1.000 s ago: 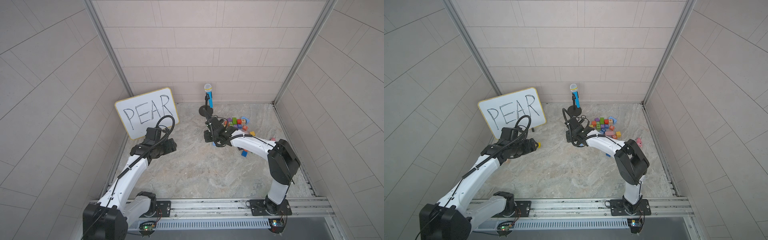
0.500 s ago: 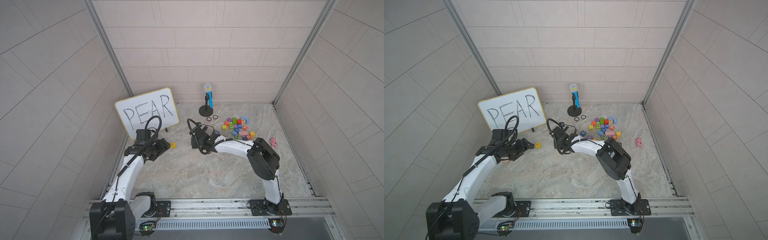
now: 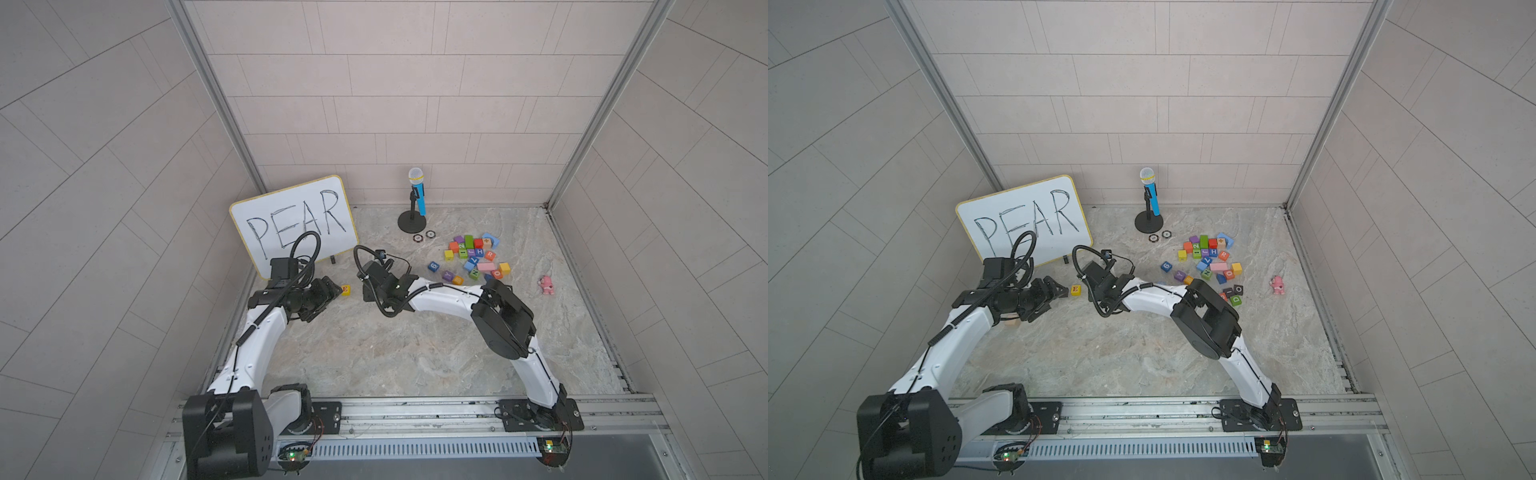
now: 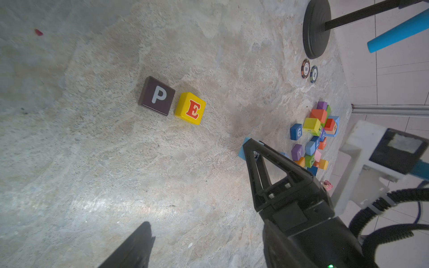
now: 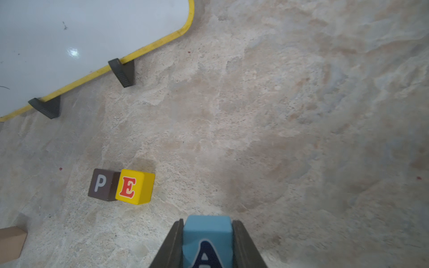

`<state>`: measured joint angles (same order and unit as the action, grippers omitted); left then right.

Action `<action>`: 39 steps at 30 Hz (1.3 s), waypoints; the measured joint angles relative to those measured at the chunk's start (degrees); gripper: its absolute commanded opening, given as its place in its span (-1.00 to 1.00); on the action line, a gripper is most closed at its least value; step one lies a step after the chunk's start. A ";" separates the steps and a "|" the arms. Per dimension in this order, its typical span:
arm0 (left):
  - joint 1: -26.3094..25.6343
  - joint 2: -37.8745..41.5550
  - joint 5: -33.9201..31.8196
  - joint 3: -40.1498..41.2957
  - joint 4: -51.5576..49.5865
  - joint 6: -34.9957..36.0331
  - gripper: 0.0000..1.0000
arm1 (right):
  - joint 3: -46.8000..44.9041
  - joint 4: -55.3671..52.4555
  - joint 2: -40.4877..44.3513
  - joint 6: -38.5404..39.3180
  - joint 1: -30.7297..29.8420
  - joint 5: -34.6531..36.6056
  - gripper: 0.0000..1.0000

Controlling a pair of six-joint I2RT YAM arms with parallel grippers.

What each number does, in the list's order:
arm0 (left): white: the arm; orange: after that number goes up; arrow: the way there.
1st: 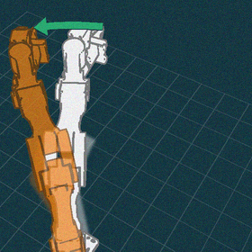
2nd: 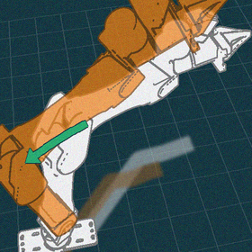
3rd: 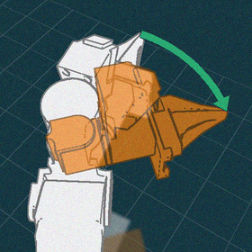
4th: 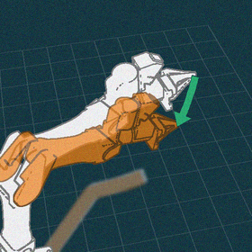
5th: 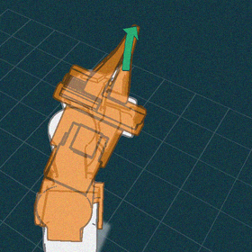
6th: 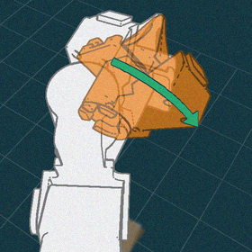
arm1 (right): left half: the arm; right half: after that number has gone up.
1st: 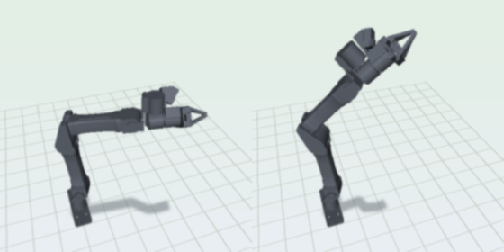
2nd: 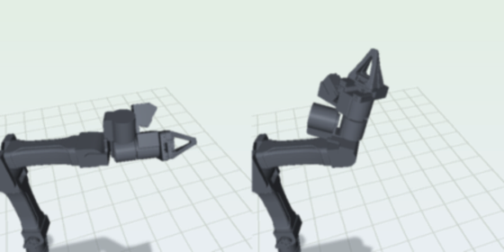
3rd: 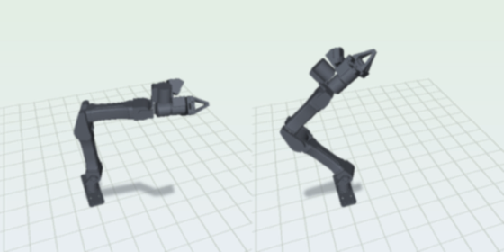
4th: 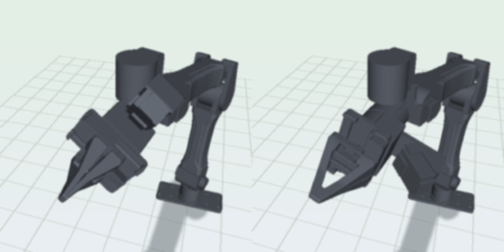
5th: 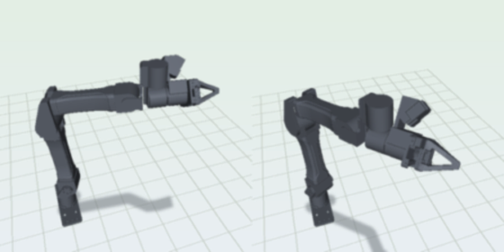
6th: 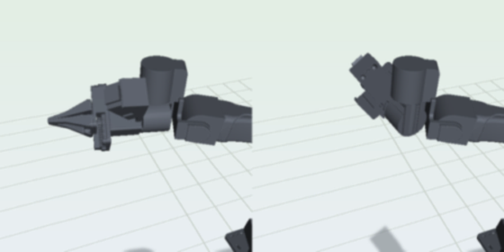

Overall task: Spell the uppercase word “pear” with letter blocks
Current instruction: Place the letter block at the center of the board.

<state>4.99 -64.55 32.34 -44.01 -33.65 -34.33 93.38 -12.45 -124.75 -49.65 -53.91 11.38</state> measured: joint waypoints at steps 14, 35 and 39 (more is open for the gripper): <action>1.36 0.02 0.98 0.31 0.85 0.04 0.56 | 5.95 0.59 -6.58 -2.60 -0.96 0.57 -0.59; 1.38 0.28 1.09 0.98 1.46 0.07 0.56 | 9.16 1.14 -9.92 -4.59 -0.96 -0.74 -0.59; 1.38 0.28 1.11 0.98 1.62 0.07 0.56 | 9.16 1.14 -9.92 -4.81 -0.96 -0.76 -0.58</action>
<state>6.37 -64.27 33.45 -43.03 -32.03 -34.26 102.54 -11.31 -134.67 -54.46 -54.87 10.61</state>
